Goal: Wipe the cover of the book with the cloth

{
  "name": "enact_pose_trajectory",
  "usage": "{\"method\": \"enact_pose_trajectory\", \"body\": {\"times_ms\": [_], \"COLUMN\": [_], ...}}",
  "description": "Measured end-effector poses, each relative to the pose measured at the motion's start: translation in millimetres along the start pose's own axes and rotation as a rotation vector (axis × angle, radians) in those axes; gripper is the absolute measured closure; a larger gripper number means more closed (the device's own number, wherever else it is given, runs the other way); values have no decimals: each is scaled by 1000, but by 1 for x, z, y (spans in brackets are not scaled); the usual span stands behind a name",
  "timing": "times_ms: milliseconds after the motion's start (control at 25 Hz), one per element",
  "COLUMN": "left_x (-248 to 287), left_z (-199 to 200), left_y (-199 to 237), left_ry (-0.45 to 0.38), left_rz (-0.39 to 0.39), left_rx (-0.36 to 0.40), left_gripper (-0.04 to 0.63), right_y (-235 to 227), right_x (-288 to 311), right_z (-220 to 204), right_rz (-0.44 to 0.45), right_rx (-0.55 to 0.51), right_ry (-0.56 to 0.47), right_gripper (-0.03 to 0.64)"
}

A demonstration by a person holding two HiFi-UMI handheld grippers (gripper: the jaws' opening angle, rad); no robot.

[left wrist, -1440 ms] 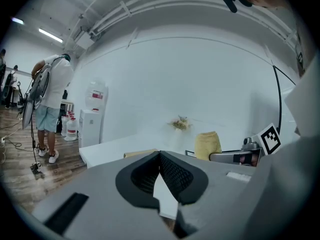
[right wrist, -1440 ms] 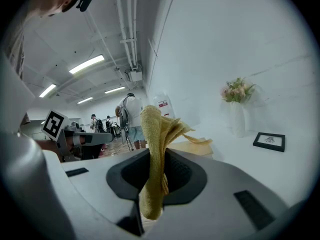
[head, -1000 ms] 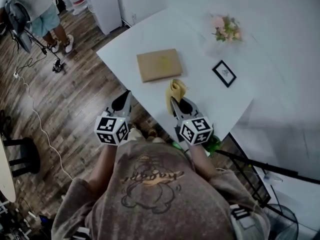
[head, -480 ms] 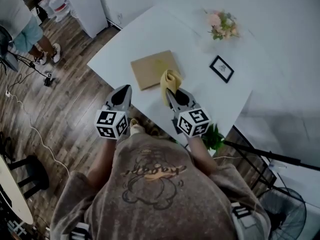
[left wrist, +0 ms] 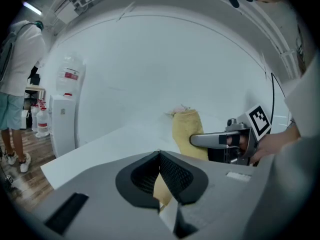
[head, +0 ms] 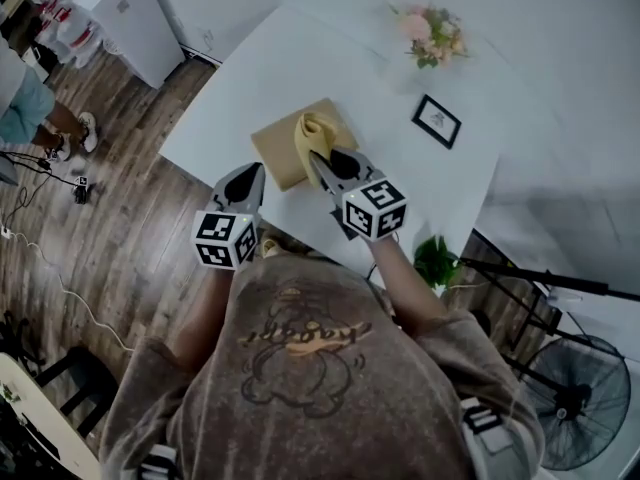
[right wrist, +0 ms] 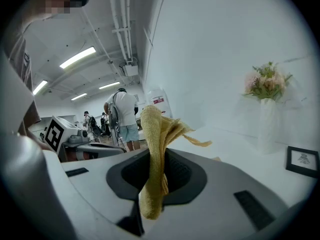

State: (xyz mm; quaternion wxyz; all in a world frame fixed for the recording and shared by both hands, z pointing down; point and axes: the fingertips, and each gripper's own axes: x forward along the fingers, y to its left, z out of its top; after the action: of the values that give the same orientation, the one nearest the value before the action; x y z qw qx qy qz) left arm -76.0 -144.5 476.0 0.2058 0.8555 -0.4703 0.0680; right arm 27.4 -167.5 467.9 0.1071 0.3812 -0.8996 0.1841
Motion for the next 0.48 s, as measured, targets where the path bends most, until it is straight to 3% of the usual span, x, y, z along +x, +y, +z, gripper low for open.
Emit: {"method": "enact_pose_trajectory", "body": {"times_ms": [480], "left_x": [31], "left_z": [-32], "left_y": [19], "left_ry": [74], "left_rz": [-57], "left_rx": [-12], "left_gripper": [592], "right_y": [6], "right_x": [102], "right_z": [-13], "right_rz": [140], "right_rx": [-69], "right_ry": [137], "right_gripper": [555]}}
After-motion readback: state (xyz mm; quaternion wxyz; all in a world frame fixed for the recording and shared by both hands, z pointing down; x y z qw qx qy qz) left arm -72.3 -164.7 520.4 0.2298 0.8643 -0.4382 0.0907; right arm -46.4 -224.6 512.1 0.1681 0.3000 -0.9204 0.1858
